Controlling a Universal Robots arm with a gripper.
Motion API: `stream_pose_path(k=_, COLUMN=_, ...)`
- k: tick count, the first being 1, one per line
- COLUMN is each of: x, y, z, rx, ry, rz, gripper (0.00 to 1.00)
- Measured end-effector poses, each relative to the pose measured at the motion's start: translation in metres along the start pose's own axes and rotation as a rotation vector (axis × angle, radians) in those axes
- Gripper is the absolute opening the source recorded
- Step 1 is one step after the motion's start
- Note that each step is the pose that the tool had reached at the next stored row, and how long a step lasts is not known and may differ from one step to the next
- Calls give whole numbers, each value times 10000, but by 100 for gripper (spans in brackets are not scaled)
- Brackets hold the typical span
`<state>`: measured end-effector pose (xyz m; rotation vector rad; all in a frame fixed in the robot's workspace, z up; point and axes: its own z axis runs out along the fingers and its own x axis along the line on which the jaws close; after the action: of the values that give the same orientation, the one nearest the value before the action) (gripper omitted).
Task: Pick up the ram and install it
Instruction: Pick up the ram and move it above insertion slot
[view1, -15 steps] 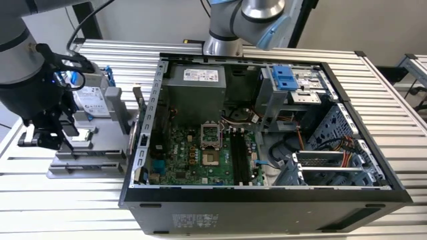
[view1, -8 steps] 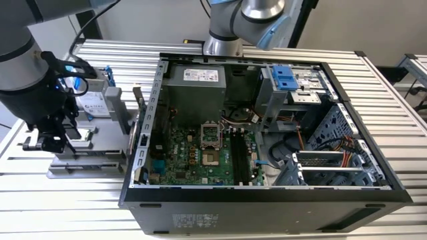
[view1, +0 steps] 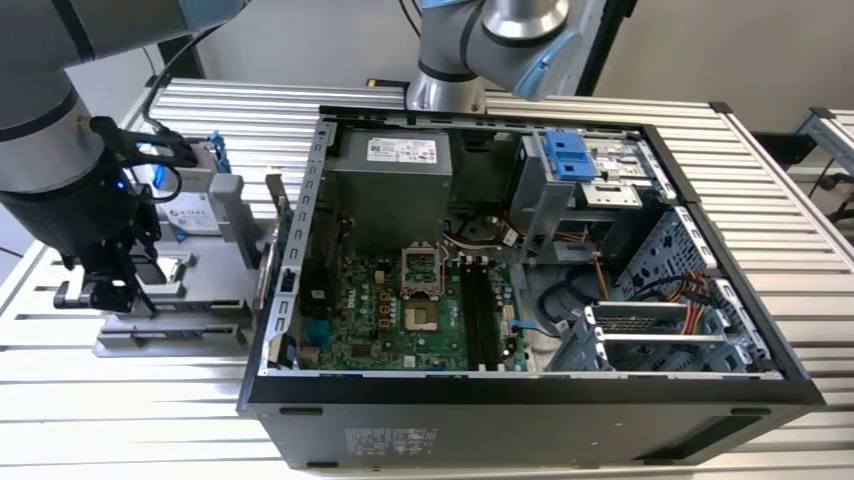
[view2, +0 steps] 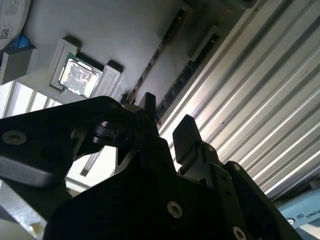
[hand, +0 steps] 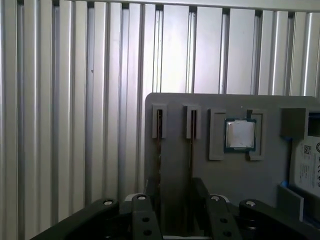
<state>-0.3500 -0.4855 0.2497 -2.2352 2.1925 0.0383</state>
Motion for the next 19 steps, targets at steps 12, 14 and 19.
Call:
stream_pose_path(k=12, x=57, y=-4, z=188, rx=-9, ry=0, rz=1, gripper=100)
stream_pose_path(k=14, x=72, y=-5, z=213, rx=-13, ry=0, rz=1, gripper=100)
stream_pose_path(k=19, x=111, y=-5, z=290, rx=-19, ry=-1, rz=20, gripper=100)
